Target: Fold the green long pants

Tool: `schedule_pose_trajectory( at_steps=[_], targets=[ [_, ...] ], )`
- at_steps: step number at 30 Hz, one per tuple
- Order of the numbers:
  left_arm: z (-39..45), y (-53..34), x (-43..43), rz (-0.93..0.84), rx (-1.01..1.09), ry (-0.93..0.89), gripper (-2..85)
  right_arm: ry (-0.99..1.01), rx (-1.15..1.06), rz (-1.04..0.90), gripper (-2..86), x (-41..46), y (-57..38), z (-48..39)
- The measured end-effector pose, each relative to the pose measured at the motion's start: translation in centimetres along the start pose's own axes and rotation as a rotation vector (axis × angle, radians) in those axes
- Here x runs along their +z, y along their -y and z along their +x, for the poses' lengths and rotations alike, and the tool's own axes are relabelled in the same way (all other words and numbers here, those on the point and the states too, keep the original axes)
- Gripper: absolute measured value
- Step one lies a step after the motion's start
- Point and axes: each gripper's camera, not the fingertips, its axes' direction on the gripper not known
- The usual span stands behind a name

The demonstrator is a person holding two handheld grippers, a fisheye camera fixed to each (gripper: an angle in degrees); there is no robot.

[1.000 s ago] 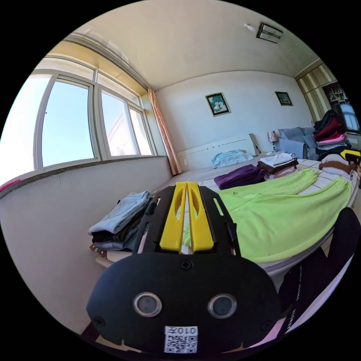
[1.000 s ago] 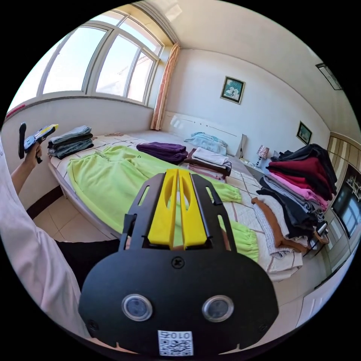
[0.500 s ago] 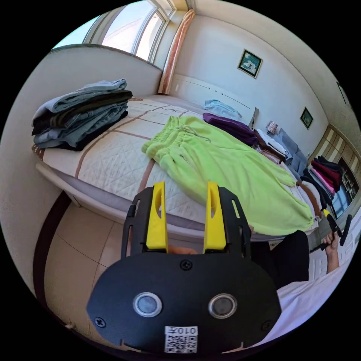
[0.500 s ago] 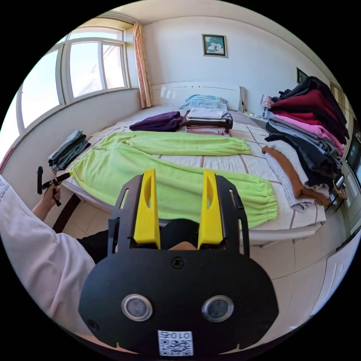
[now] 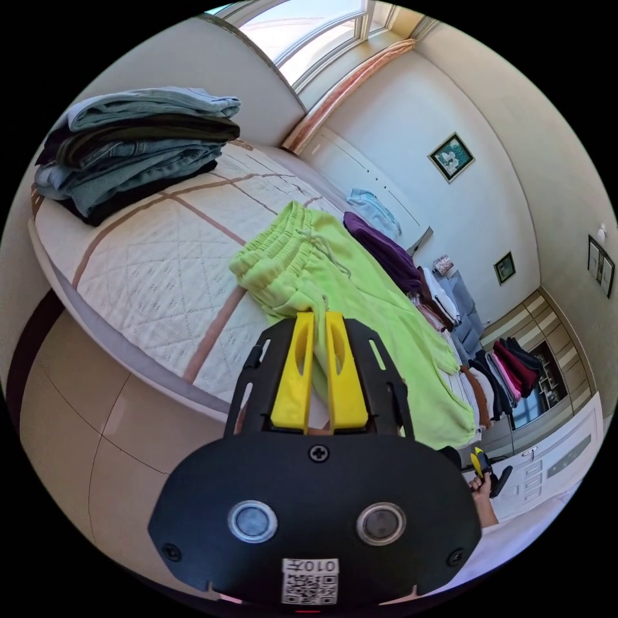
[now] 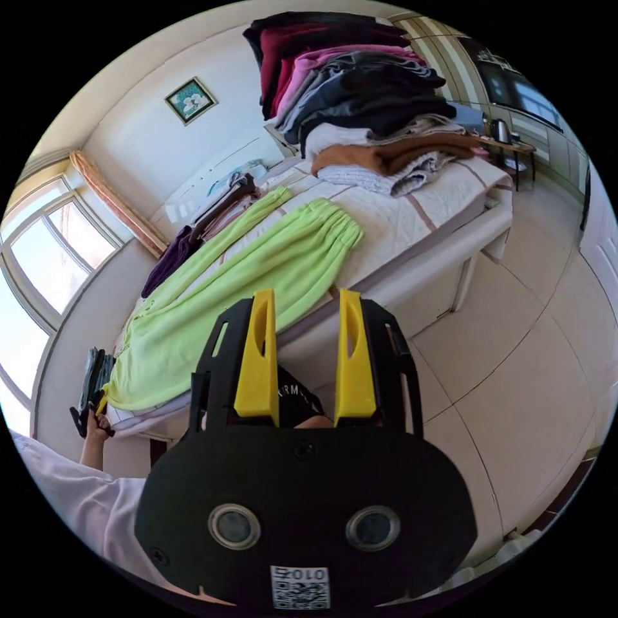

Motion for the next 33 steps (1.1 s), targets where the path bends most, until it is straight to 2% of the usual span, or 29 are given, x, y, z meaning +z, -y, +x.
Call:
schedule_pose_trajectory(
  at_steps=[7,10,15,24,28,30,33],
  targets=[
    [1.2,2.1,-1.2,0.021,0.037,-0.008,1.1,-0.007,0.066,-0.073,12.4,5.0,4.8,2.4],
    [0.9,3.1,-1.6,0.022,0.028,-0.013,0.9,0.017,0.068,-0.109,8.4,6.5,5.7,2.5],
    [0.8,5.1,-2.3,0.014,0.035,-0.035,0.7,0.045,0.011,-0.116,2.8,4.2,7.4,0.5],
    [0.5,9.8,-7.0,0.078,0.002,-0.103,0.6,0.253,-0.177,0.026,1.6,-5.1,13.9,-4.0],
    [-1.4,9.3,-7.4,0.025,-0.002,-0.12,0.7,0.239,-0.127,-0.005,1.8,-3.3,12.8,-3.7],
    [-3.1,8.6,-6.3,-0.02,-0.057,-0.126,0.7,0.345,-0.019,-0.035,2.3,-0.8,11.5,-1.7],
    [-4.4,7.9,-5.2,-0.029,-0.098,-0.176,0.6,0.367,-0.026,-0.014,3.1,-0.3,10.7,-2.7]
  ],
)
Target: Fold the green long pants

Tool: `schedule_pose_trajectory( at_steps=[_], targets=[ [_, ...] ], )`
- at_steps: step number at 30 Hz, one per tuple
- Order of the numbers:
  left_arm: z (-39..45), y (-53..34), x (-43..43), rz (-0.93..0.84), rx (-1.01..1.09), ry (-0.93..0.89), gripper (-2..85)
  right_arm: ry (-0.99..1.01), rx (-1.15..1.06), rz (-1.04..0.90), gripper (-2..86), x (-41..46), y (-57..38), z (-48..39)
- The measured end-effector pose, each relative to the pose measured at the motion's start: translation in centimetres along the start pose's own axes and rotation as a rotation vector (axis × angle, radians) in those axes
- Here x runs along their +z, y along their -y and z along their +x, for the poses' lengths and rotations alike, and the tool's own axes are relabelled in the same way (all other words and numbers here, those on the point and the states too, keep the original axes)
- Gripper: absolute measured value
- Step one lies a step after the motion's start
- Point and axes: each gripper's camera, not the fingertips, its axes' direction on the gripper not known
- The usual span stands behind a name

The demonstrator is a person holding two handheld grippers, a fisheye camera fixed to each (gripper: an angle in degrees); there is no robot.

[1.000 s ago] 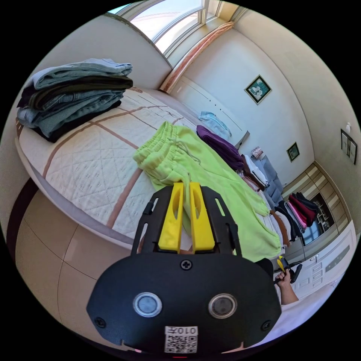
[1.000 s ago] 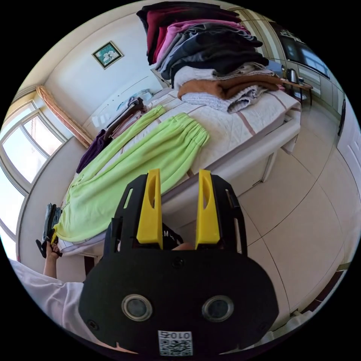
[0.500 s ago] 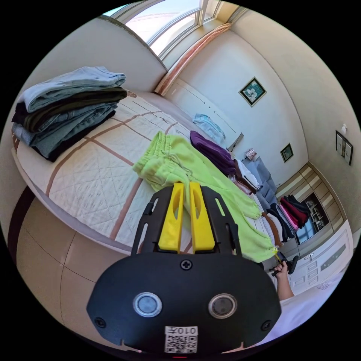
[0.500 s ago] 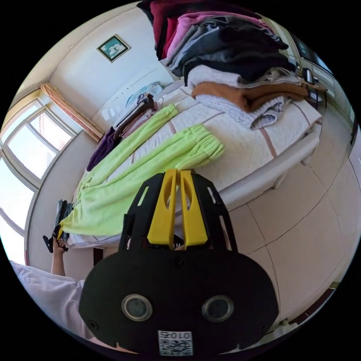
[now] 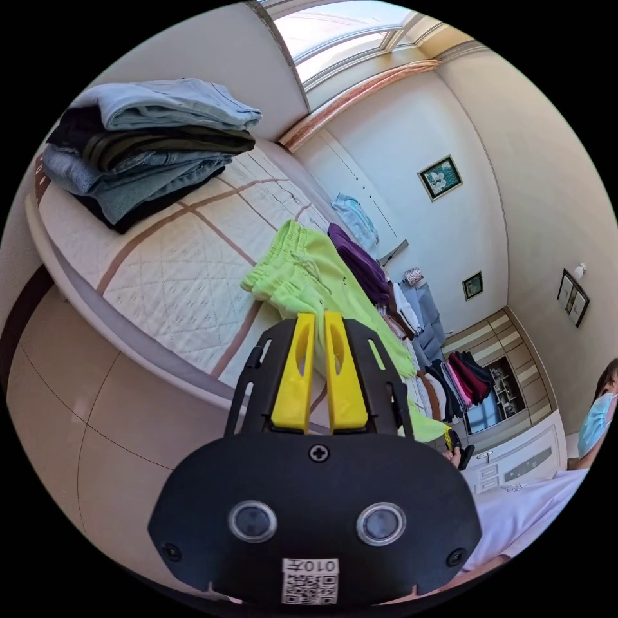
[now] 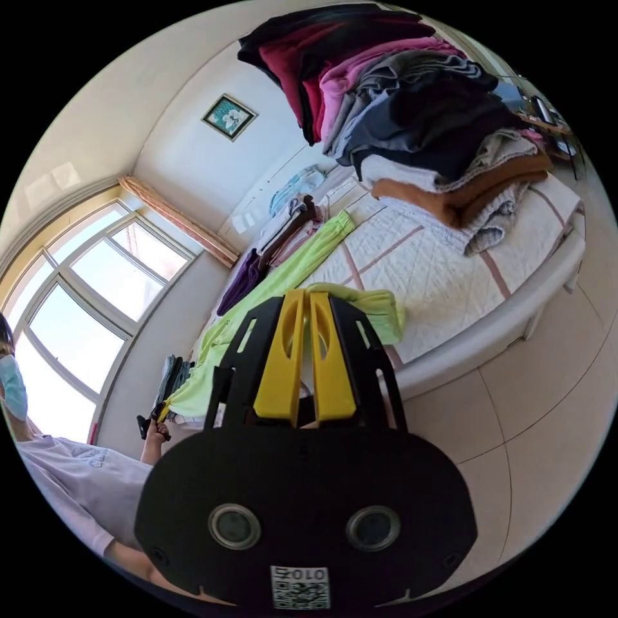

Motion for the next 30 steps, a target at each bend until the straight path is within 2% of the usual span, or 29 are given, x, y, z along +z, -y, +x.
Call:
schedule_pose_trajectory(
  at_steps=[7,13,17,21,26,30],
  targets=[
    [3.8,4.9,1.4,0.08,0.105,-0.034,0.7,-0.081,-0.149,0.077,3.7,1.5,3.9,-7.0],
    [7.7,14.9,7.5,0.123,0.144,-0.075,0.9,-0.319,-0.378,0.166,3.6,8.8,10.9,-15.8],
    [9.3,22.6,16.8,0.012,0.117,0.028,0.9,-0.515,-0.4,0.06,3.5,20.2,16.9,-17.6],
    [10.3,26.8,23.7,-0.051,0.088,0.069,0.9,-0.568,-0.424,0.027,3.4,28.8,20.2,-17.8],
    [10.1,29.9,31.4,-0.165,0.051,0.17,1.1,-0.665,-0.468,-0.058,3.5,36.1,22.2,-17.2],
    [9.3,30.7,34.0,-0.159,0.018,0.206,1.6,-0.676,-0.504,-0.129,3.4,40.4,23.9,-16.7]
  ],
)
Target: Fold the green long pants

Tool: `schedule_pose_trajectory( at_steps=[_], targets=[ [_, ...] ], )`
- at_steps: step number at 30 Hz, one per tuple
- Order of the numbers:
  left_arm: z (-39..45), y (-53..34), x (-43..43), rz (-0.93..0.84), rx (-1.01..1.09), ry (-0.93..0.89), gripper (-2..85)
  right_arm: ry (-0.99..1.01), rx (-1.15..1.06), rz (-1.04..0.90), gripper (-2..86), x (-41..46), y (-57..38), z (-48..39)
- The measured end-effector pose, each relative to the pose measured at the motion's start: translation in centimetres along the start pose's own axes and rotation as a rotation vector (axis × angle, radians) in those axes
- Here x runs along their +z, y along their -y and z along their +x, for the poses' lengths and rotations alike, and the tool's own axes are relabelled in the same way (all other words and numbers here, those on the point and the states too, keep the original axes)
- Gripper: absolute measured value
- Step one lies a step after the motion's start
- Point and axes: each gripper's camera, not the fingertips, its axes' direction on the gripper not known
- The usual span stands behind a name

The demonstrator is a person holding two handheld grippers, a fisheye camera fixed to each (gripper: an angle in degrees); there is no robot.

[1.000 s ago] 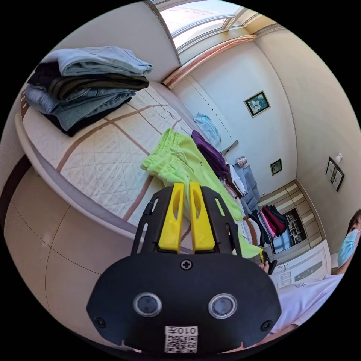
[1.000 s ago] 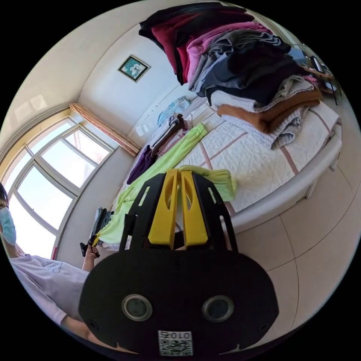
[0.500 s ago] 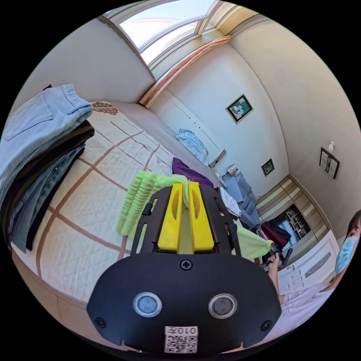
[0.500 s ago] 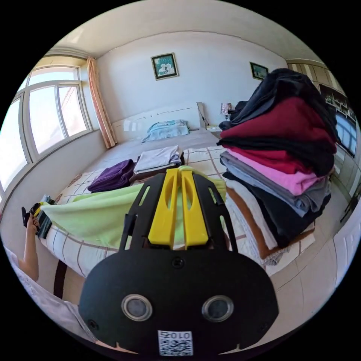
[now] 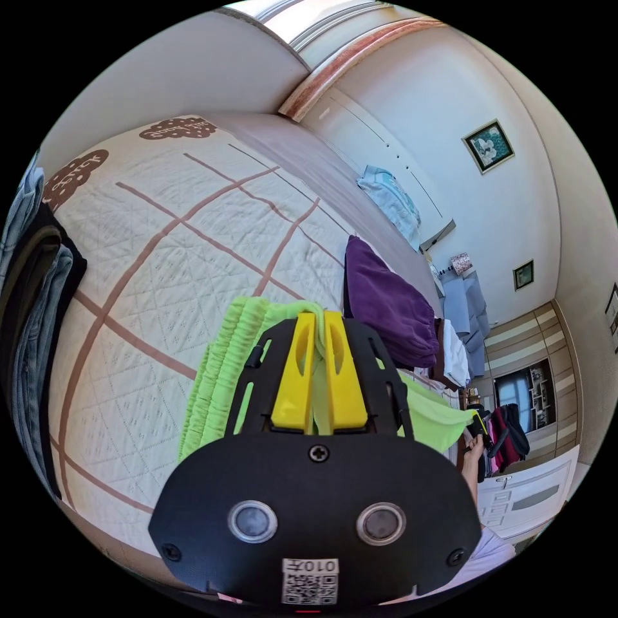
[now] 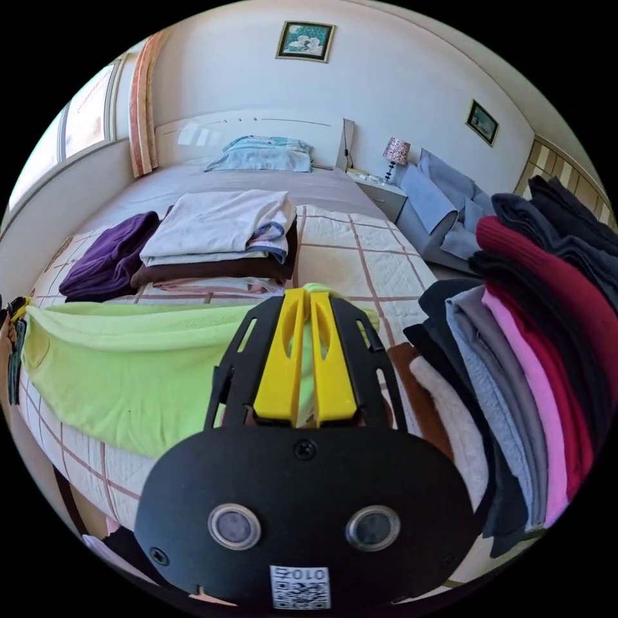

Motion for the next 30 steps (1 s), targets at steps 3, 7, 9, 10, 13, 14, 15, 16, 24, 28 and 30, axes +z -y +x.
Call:
schedule_pose_trajectory(
  at_steps=[3,7,9,10,13,14,15,16,24,28,30],
  targets=[
    [0.4,1.2,2.3,-0.041,0.013,0.064,2.9,-0.009,-0.047,-0.104,3.0,3.6,2.6,-0.9],
    [1.5,1.5,4.9,-0.084,0.114,0.089,6.2,0.118,-0.063,-0.152,3.2,6.8,4.4,-0.7],
    [1.8,0.7,3.8,0.008,0.147,0.076,7.5,0.16,-0.062,-0.089,3.8,6.0,4.2,0.2],
    [1.9,-0.1,2.5,0.067,0.18,0.062,8.1,0.149,-0.075,-0.074,4.0,5.6,3.9,0.3],
    [1.7,-2.3,-0.6,0.171,0.263,0.108,9.3,0.081,-0.18,0.009,5.6,4.0,1.8,0.5],
    [1.4,-3.3,-1.2,0.17,0.282,0.107,9.5,0.09,-0.198,0.03,6.6,4.0,1.2,1.0],
    [1.2,-3.8,-1.3,0.159,0.284,0.096,9.6,0.116,-0.196,0.011,7.8,4.3,1.3,1.6],
    [0.9,-4.9,-1.6,0.139,0.281,0.065,9.8,0.111,-0.187,0.009,8.6,4.4,1.6,1.9],
    [1.4,-11.7,-3.8,0.098,0.278,0.226,12.3,-0.013,-0.052,-0.016,10.5,2.5,5.3,5.2],
    [-4.6,-13.8,-8.5,0.15,0.054,0.2,14.9,0.008,-0.014,-0.044,12.4,2.2,-0.6,7.5],
    [-7.6,-14.4,-9.6,0.147,-0.044,0.116,15.6,0.086,0.054,-0.081,13.3,3.1,-6.0,9.2]
  ],
)
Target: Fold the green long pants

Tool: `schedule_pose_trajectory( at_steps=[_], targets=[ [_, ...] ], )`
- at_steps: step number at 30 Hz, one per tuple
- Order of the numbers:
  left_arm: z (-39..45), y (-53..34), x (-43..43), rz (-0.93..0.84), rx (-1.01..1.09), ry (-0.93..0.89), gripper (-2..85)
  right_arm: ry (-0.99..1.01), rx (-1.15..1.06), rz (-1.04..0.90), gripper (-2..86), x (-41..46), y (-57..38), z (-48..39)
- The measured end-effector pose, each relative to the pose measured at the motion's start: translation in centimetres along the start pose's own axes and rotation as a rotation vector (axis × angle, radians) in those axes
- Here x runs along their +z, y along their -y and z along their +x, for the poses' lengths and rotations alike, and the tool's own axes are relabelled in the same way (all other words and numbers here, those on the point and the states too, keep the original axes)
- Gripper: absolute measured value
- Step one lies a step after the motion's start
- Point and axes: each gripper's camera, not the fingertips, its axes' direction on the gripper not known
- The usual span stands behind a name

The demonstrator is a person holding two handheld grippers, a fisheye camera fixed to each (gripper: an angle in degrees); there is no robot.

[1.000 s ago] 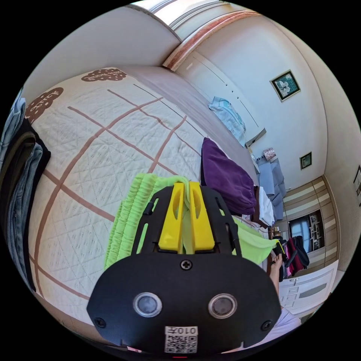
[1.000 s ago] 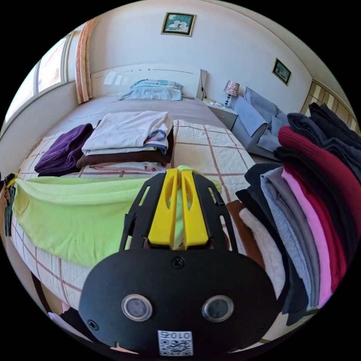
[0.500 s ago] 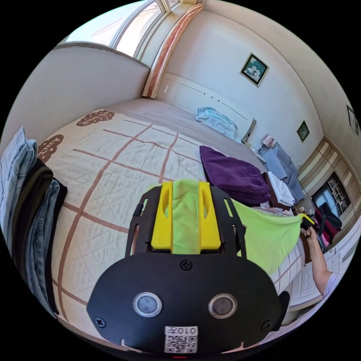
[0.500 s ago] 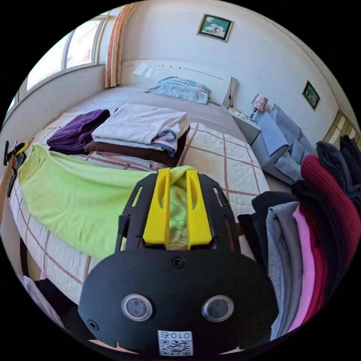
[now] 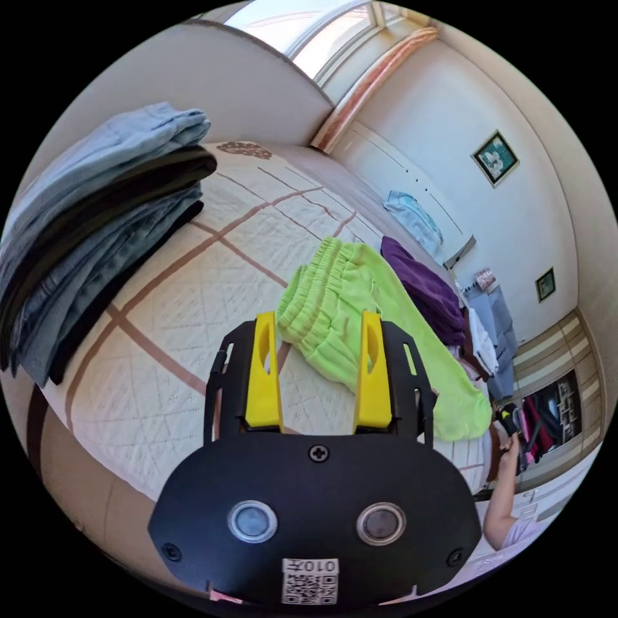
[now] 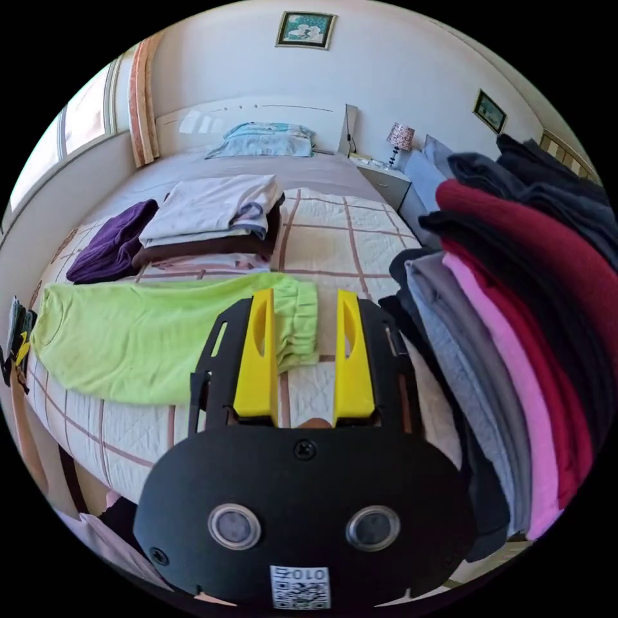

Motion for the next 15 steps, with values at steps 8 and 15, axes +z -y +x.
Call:
schedule_pose_trajectory(
  at_steps=[8,15],
  targets=[
    [-3.7,-2.5,0.5,-0.004,-0.184,-0.235,16.8,0.279,0.311,0.016,14.8,2.2,-11.4,4.5],
    [-3.1,-4.8,2.6,-0.024,-0.241,-0.385,16.1,0.361,0.36,0.024,14.6,2.7,-11.0,7.2]
  ],
)
